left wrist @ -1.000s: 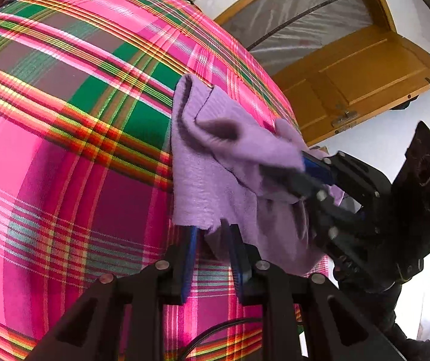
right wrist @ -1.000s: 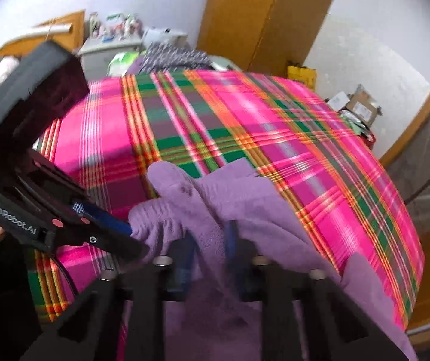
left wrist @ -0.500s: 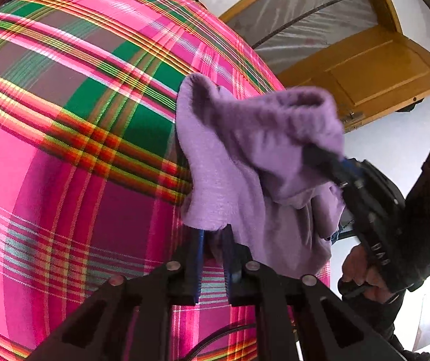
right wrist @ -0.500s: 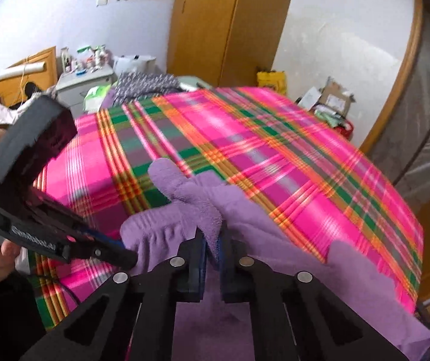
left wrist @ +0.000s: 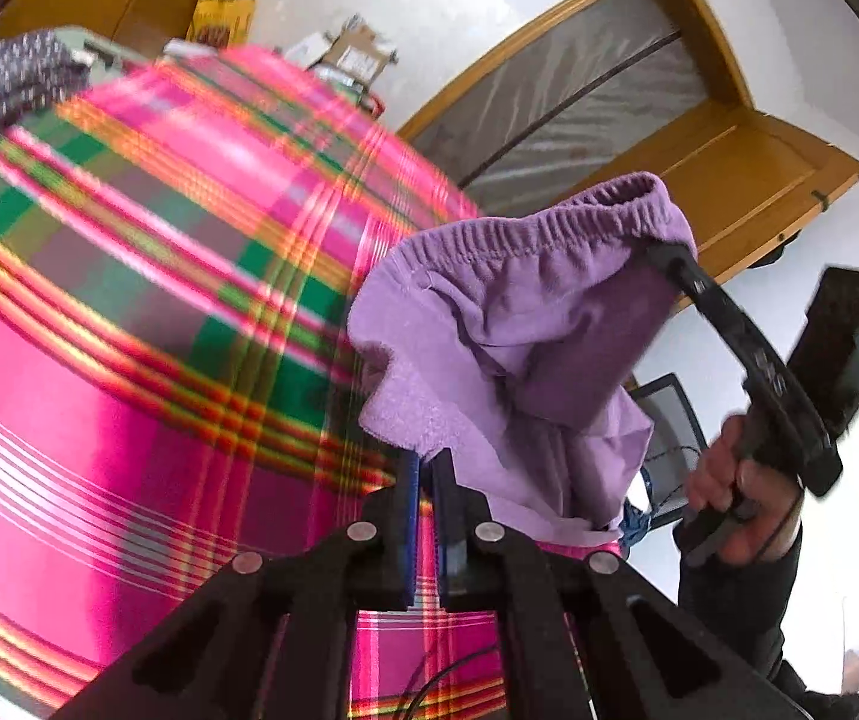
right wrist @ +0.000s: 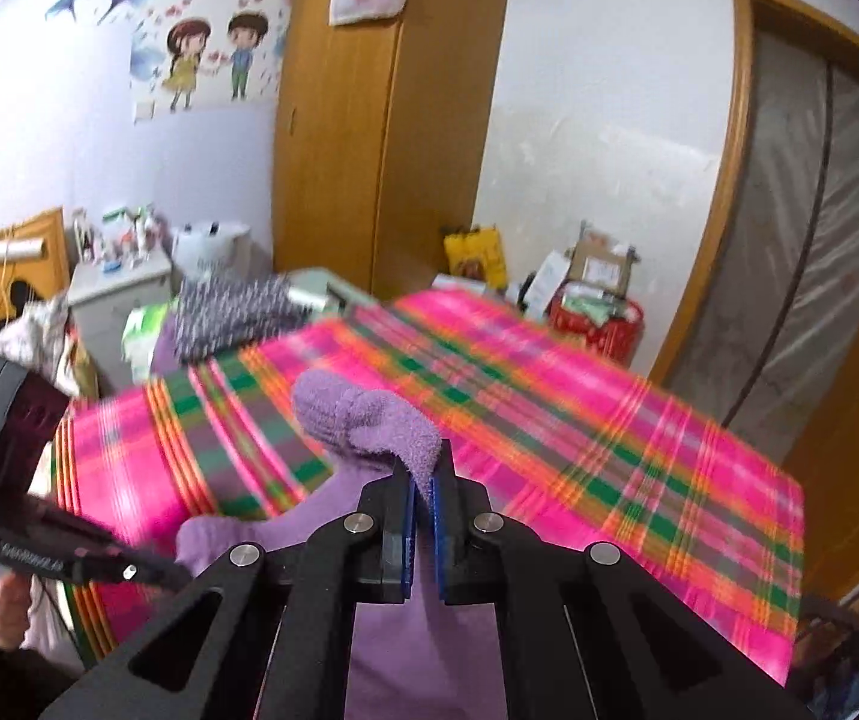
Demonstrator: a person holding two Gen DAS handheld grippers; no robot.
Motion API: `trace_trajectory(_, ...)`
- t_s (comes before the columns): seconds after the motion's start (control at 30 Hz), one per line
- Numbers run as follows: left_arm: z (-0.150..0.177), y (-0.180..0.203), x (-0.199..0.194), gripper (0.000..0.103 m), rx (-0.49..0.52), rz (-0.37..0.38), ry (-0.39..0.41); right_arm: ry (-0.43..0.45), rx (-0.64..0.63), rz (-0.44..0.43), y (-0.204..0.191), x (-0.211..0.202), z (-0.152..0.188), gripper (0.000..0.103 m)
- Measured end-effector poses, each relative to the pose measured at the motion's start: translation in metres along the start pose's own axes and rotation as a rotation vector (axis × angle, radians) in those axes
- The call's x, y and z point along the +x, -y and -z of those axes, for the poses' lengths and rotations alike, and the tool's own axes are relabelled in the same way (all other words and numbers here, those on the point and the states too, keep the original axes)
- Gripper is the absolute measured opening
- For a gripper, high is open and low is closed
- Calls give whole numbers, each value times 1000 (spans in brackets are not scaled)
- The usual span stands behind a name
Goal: Fold clothes
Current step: 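Lift the garment off the bed with both grippers, holding the waistband up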
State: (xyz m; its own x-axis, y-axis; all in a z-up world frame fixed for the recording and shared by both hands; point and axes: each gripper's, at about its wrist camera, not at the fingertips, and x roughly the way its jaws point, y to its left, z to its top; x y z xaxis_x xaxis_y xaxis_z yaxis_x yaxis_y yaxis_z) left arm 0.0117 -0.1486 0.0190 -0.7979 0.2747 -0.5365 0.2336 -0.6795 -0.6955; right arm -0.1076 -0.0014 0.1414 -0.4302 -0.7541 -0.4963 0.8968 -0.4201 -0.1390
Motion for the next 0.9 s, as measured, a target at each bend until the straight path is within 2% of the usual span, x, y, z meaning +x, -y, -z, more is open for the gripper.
trace_trajectory(0.17,-5,3,-45,4,30,-26,93,67,2,-13,7,4,-44,5)
trace_trajectory(0.37,-14,-19,-91,3,-15,-127,187,97,58,-58,16,31,-84,5)
trace_trajectory(0.47,-6,-28,-112,3,-7,-190,208,87,95,-81,21,52,-95,5)
trace_trajectory(0.63,4,-52,-85,3,-7,-305,119,-81,105,-83,23,123,-74,5)
trace_trajectory(0.77,8,-78,-55,3,-32,-332,34,-241,116,-90,26,180,-47,8)
trace_trajectory(0.83,10,-87,-52,4,-48,-332,23,-316,126,-117,27,203,-36,8)
trace_trajectory(0.9,12,-94,-51,4,-64,-334,17,-365,115,-150,28,218,-28,13)
